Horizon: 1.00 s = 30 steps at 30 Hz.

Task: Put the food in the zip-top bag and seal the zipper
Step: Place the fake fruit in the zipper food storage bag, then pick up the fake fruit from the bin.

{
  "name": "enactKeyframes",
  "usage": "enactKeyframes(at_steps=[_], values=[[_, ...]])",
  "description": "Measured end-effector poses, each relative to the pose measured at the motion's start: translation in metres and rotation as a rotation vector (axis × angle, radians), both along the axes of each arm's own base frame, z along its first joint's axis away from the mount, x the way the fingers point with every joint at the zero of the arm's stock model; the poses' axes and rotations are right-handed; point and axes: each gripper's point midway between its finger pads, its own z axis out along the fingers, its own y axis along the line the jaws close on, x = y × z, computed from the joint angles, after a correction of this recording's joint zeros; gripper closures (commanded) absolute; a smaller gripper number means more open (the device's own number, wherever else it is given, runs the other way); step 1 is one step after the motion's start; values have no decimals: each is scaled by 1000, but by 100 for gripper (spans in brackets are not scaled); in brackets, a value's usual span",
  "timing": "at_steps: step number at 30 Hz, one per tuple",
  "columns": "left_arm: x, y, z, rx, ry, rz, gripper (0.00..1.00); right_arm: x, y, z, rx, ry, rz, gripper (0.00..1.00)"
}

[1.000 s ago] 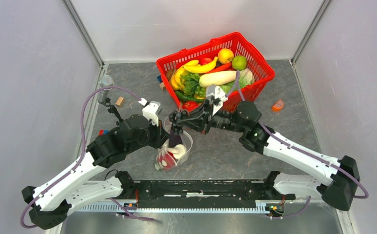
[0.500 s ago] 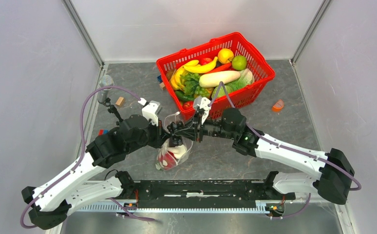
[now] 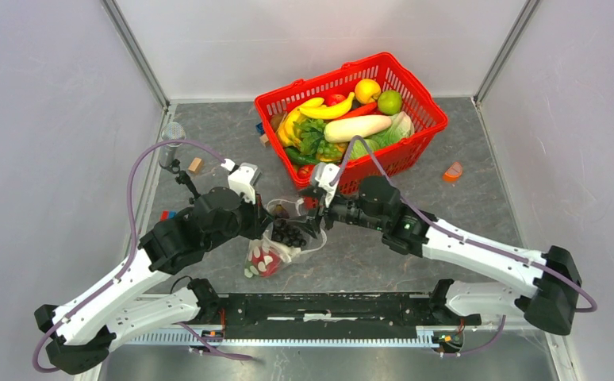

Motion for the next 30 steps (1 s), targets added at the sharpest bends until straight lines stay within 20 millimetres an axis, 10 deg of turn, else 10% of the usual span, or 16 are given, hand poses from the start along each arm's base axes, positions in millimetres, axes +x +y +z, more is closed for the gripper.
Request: enactKeyframes(at_steps=[10, 19, 24, 30], values=[[0, 1, -1, 1, 1, 0, 96, 50, -62, 67, 78, -225, -392, 10], [-2, 3, -2, -4, -4, 0, 96, 168, -181, 129, -82, -269, -885, 8], [-2, 3, -3, -8, -6, -1, 96, 213, -215, 113, -144, -183, -975, 10], [-3, 4, -2, -14, -9, -2, 96, 271, -241, 47, -175, 39, -1044, 11]])
